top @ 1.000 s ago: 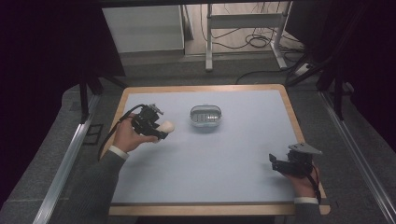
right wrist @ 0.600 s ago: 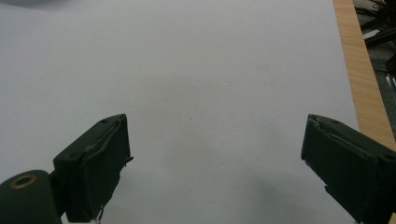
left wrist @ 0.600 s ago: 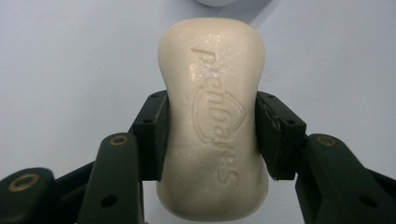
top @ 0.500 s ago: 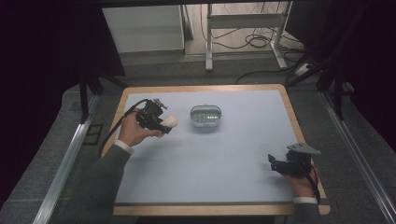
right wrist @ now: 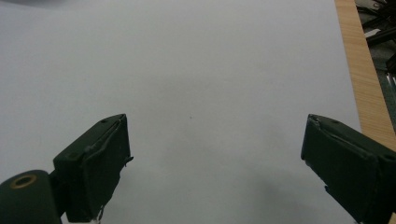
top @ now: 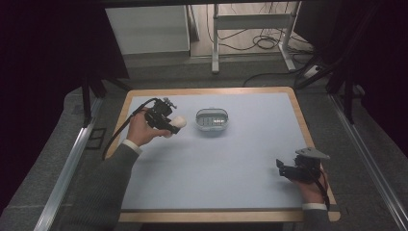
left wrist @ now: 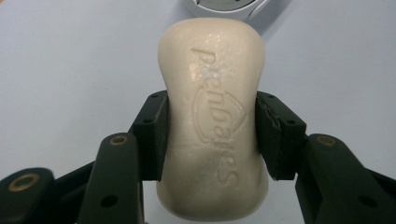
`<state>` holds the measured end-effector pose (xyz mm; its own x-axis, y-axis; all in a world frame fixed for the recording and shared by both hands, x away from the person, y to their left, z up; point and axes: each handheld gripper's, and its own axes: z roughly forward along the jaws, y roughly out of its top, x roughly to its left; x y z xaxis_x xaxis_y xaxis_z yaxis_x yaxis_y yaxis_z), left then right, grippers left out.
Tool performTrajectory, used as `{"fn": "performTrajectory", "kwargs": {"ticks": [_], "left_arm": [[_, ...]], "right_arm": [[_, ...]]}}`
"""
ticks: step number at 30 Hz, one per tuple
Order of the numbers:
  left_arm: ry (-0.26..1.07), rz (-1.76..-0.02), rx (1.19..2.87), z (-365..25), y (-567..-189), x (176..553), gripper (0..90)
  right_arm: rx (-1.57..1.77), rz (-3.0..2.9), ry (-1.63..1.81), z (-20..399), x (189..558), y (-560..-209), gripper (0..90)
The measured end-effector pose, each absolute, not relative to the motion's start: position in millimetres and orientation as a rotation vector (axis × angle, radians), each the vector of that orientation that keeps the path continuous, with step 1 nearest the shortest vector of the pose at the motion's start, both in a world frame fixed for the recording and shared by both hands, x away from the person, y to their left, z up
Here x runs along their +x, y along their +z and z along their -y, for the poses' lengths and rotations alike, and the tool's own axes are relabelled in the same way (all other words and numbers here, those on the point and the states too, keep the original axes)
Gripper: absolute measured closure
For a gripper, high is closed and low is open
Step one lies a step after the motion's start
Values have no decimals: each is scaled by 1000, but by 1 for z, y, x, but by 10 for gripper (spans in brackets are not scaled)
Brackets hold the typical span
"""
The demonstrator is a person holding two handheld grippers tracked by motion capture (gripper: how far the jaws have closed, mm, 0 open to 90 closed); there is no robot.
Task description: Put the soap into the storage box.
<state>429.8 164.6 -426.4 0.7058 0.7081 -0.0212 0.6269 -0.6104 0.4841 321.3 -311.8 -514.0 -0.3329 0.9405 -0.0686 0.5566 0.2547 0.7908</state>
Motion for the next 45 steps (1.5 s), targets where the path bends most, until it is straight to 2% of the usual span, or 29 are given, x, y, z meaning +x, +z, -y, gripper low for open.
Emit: {"fn": "performTrajectory", "kwargs": {"ticks": [45], "left_arm": [[234, -988, 2478, -130, -427, 466, 495]], "right_arm": [[1354, -1992, 916, 312, 321, -514, 77]]}}
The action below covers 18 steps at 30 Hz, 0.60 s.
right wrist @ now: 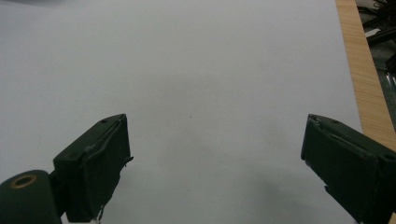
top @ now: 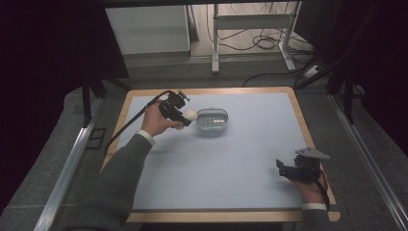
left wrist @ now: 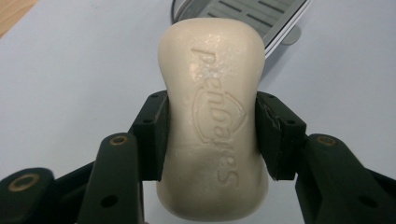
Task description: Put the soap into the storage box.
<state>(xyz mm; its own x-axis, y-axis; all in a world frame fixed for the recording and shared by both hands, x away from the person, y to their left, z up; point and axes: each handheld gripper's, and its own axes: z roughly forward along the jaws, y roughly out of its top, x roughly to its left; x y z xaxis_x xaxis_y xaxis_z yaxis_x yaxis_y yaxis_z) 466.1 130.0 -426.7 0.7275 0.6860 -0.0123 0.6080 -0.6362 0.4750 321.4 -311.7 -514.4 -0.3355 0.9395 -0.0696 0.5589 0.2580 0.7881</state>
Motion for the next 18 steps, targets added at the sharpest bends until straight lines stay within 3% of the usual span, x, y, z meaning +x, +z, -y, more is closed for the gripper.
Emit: {"fn": "performTrajectory", "kwargs": {"ticks": [18], "left_arm": [[252, -922, 2567, -98, -422, 483, 495]], "right_arm": [[1360, -1986, 927, 313, 321, -513, 77]]}}
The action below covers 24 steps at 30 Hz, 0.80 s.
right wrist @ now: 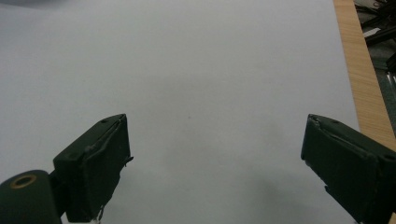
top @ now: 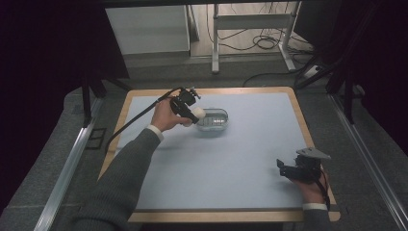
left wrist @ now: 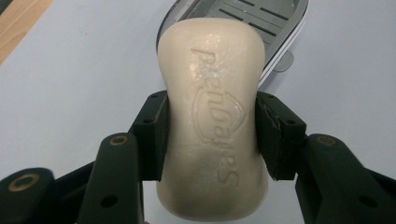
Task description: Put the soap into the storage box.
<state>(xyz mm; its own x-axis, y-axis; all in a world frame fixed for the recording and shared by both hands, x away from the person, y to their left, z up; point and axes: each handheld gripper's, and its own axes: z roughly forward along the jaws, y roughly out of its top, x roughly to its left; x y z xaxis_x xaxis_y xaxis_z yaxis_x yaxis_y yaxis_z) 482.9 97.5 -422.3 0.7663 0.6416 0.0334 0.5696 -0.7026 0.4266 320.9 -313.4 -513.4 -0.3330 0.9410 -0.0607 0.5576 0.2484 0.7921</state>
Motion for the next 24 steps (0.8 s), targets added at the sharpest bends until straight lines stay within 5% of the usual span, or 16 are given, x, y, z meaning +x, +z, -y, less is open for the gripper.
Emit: {"fn": "performTrajectory", "kwargs": {"ticks": [24], "left_arm": [[226, -820, 2588, -63, -424, 503, 495]], "right_arm": [[1363, -1987, 933, 314, 321, -514, 77]]}}
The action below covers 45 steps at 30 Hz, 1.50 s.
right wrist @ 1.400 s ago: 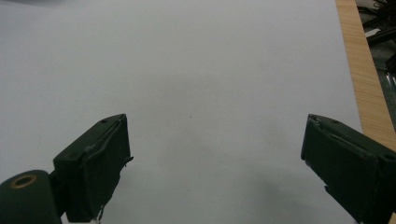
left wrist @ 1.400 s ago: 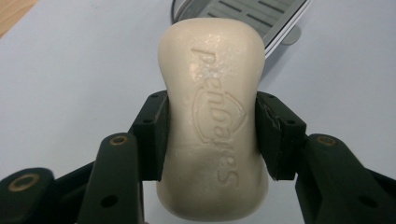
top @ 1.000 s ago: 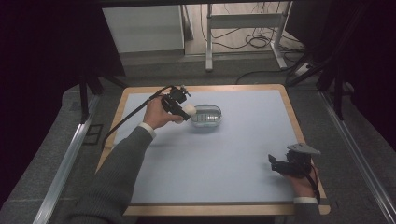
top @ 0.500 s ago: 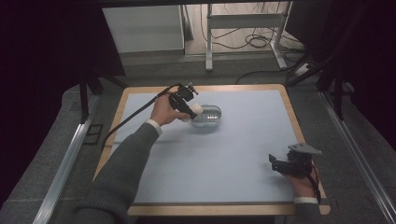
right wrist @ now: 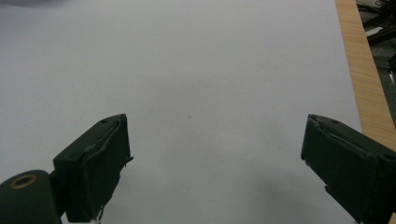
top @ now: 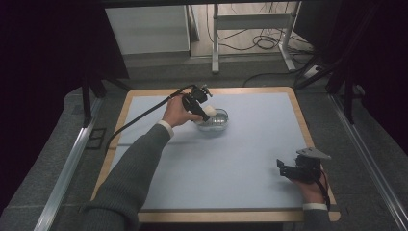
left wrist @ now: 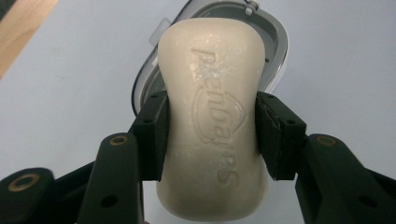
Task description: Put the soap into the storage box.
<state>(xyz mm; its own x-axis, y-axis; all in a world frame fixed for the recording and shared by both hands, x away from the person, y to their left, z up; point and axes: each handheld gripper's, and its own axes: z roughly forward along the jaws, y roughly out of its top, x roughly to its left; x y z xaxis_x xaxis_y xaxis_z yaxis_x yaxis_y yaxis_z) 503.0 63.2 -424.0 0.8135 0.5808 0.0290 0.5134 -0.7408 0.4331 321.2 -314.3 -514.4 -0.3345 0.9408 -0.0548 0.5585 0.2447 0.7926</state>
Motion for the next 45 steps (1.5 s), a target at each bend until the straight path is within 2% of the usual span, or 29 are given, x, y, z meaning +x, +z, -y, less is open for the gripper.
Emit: {"fn": "performTrajectory", "kwargs": {"ticks": [12, 30, 32, 35, 39, 45], "left_arm": [[162, -759, 2572, -54, -435, 515, 495], [167, -700, 2592, -44, -457, 518, 491], [154, -706, 2540, -46, -452, 517, 441], [149, -703, 2524, -48, -449, 515, 412], [195, -697, 2506, -53, -443, 507, 329], [204, -755, 2433, -66, -441, 495, 292]], "right_arm": [[1366, -1986, 931, 314, 322, -515, 77], [1359, -1998, 926, 312, 322, -517, 77], [1360, -1997, 924, 313, 322, -517, 77], [1361, -1996, 925, 313, 322, -518, 77], [1361, -1996, 922, 313, 322, -518, 77], [1357, -2005, 913, 311, 322, -520, 77]]}}
